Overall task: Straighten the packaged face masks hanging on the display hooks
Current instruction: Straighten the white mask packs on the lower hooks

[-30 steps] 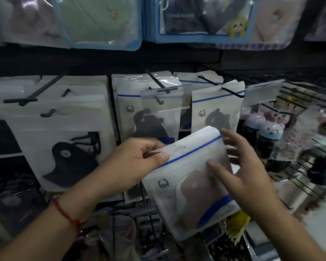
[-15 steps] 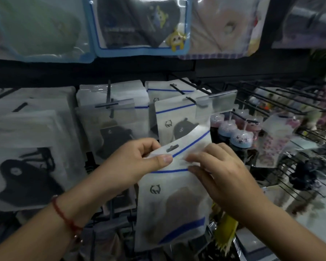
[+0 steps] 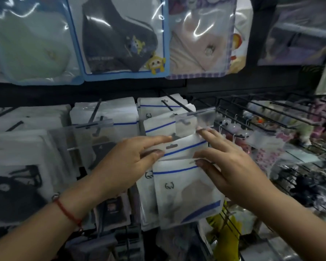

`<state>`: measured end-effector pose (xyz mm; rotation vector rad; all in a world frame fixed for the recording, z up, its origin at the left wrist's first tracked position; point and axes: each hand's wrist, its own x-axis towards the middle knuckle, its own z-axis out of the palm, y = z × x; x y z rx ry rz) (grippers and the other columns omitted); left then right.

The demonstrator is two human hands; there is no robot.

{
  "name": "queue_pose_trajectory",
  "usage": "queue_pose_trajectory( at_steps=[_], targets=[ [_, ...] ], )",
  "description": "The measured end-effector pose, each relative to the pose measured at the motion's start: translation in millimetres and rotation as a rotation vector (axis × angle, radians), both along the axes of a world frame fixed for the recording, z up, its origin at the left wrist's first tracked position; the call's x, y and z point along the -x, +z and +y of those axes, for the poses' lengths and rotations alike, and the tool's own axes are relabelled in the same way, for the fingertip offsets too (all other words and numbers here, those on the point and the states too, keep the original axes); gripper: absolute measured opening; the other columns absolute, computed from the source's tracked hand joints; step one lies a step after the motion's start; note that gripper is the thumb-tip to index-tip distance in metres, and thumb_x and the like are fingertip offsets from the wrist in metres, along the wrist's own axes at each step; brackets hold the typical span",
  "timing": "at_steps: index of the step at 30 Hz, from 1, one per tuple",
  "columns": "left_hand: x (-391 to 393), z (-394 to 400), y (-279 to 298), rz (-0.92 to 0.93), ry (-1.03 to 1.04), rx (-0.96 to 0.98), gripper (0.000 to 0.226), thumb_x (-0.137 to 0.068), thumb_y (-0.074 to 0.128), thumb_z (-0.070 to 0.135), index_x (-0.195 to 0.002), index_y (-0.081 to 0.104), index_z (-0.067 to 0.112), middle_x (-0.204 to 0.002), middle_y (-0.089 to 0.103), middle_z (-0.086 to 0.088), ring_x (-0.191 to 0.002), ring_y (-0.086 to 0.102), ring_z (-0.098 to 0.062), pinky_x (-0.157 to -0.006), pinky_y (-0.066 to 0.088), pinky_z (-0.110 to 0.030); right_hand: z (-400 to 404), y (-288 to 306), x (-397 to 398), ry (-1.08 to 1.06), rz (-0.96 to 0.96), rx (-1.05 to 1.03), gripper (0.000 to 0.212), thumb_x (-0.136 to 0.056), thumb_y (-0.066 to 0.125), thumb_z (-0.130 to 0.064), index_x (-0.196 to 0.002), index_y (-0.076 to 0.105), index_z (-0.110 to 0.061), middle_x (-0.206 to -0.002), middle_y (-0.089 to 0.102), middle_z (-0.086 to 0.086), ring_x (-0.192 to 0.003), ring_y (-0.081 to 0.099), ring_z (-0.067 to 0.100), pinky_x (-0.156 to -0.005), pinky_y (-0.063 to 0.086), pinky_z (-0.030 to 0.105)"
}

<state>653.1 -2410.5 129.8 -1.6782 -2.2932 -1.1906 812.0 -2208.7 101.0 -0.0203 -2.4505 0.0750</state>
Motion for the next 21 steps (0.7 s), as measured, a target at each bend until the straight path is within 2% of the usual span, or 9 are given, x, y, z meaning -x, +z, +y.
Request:
queue_pose_trajectory(
  at_steps=[2,4,7,12,14,16,19,21],
  targets=[
    [0,5,-1,0.030,-0.037,-0.074,0.036,-0.096,0.063,0.025,-0.121,0.062,0.052,-0.123,0.063,0.031,-0.117,0.054,0.014,-0.092,0.042,-0.005,1,2,-2,0.045,0.066,-0.025,0.026,-0.098,0.046,-0.033,-0.101,0.067,-0.019,-0.147,0.048,0.004,-0.142,0.035,0.021,-0.107,0.035,0.030],
    [0,10,-2,0.070,-0.062,-0.115,0.032,-0.097,0.064,0.021,-0.121,0.067,0.043,-0.120,0.067,0.024,-0.115,0.059,0.008,-0.092,0.046,-0.011,1,4,-7,0.075,0.126,-0.055,0.026,-0.099,0.047,-0.030,-0.099,0.067,-0.015,-0.146,0.049,0.005,-0.141,0.037,0.024,-0.107,0.036,0.033],
    [3,19,-3,0.105,-0.066,-0.133,0.031,-0.097,0.063,0.023,-0.124,0.068,0.038,-0.112,0.069,0.022,-0.107,0.063,0.005,-0.088,0.052,-0.019,2,12,-12,0.100,0.123,-0.119,0.025,-0.100,0.046,-0.028,-0.097,0.067,-0.013,-0.153,0.038,0.010,-0.146,0.028,0.027,-0.115,0.030,0.038],
    [8,35,2,0.202,-0.023,-0.125,0.031,-0.098,0.061,0.024,-0.128,0.068,0.031,-0.084,0.063,0.028,-0.084,0.061,0.006,-0.071,0.042,-0.009,11,33,-10,0.095,0.016,-0.256,0.026,-0.100,0.043,-0.028,-0.092,0.064,-0.013,-0.160,0.023,0.013,-0.150,0.014,0.030,-0.121,0.018,0.041],
    [8,40,5,0.249,-0.016,-0.143,0.031,-0.099,0.060,0.024,-0.130,0.066,0.028,-0.087,0.066,0.018,-0.083,0.061,-0.001,-0.070,0.045,-0.015,15,38,-7,0.092,-0.024,-0.309,0.023,-0.099,0.045,-0.027,-0.092,0.063,-0.015,-0.161,0.020,0.014,-0.151,0.010,0.030,-0.122,0.015,0.041],
    [8,45,8,0.286,-0.013,-0.152,0.032,-0.100,0.058,0.025,-0.132,0.064,0.028,-0.095,0.070,0.011,-0.088,0.063,-0.006,-0.076,0.049,-0.023,17,40,-4,0.084,-0.051,-0.327,0.022,-0.099,0.044,-0.027,-0.092,0.063,-0.017,-0.161,0.018,0.014,-0.151,0.007,0.029,-0.122,0.012,0.040],
    [8,50,9,0.335,-0.006,-0.172,0.032,-0.101,0.057,0.025,-0.133,0.063,0.027,-0.113,0.071,0.010,-0.102,0.064,-0.004,-0.088,0.050,-0.024,17,41,-2,0.066,-0.065,-0.329,0.023,-0.099,0.043,-0.029,-0.093,0.062,-0.019,-0.162,0.015,0.014,-0.151,0.005,0.028,-0.123,0.008,0.038],
    [10,52,7,0.378,0.004,-0.185,0.032,-0.101,0.057,0.023,-0.133,0.064,0.024,-0.117,0.070,0.009,-0.106,0.064,-0.005,-0.090,0.051,-0.025,16,40,-1,0.063,-0.061,-0.323,0.021,-0.098,0.044,-0.028,-0.092,0.062,-0.018,-0.162,0.015,0.014,-0.151,0.005,0.028,-0.123,0.008,0.037]
  ],
)
